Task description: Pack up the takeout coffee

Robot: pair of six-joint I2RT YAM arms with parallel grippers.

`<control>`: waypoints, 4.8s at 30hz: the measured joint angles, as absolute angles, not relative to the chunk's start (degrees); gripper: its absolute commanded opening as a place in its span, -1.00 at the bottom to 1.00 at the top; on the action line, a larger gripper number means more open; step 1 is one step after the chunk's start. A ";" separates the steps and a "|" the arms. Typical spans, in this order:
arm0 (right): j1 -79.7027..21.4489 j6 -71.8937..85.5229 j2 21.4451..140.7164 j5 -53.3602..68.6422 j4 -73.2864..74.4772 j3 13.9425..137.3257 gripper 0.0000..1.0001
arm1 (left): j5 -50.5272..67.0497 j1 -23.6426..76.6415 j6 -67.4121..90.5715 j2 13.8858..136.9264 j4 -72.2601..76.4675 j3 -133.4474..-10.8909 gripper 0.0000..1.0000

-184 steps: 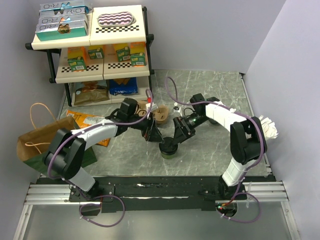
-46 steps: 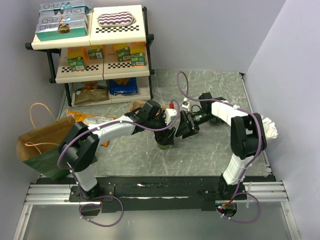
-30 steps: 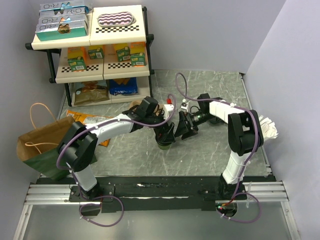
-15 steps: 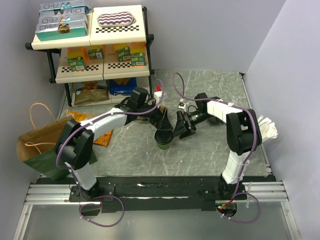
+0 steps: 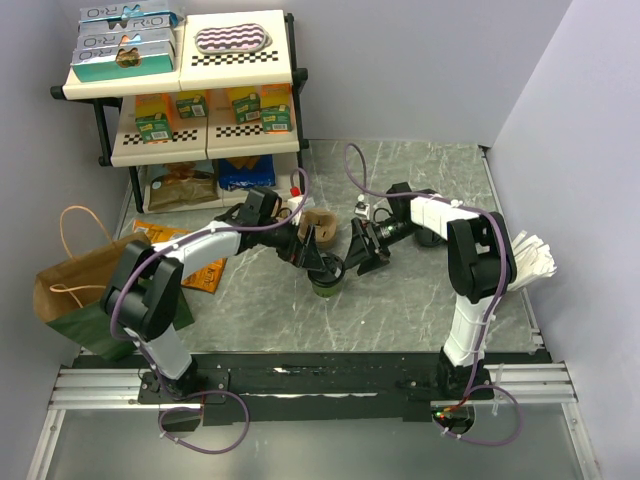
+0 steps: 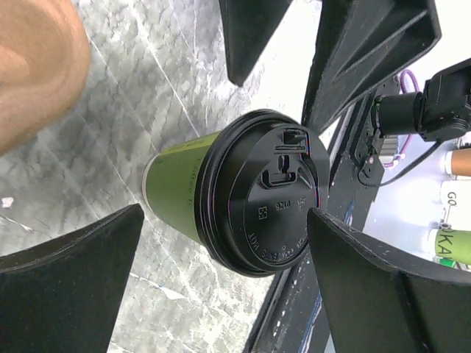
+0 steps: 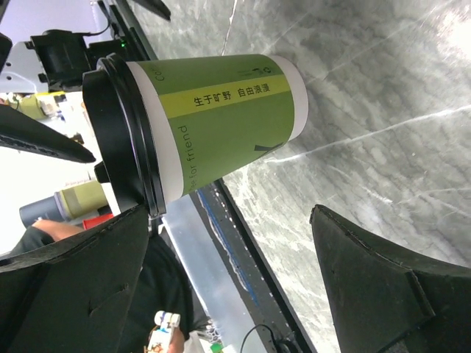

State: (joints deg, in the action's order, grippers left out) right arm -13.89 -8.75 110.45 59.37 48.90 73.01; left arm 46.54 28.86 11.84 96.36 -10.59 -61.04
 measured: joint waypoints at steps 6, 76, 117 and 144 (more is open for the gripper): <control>-14.00 -8.36 110.87 58.70 49.50 73.65 0.91 | 46.54 28.91 12.40 97.71 -10.55 -60.86 0.93; -41.04 -38.72 82.78 30.22 38.96 66.39 1.00 | 40.64 22.81 23.35 79.64 10.68 -34.81 0.53; -44.75 -43.59 83.02 13.50 35.81 63.75 0.82 | 48.58 33.01 52.16 116.16 53.06 -41.43 -0.95; -32.77 -43.03 83.37 8.14 34.72 62.67 0.79 | 46.24 35.24 53.69 121.86 55.00 -49.78 -0.91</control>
State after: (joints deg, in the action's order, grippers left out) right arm -32.77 -43.03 83.37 8.14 34.72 62.67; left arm 46.24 35.24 53.69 121.86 55.00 -49.78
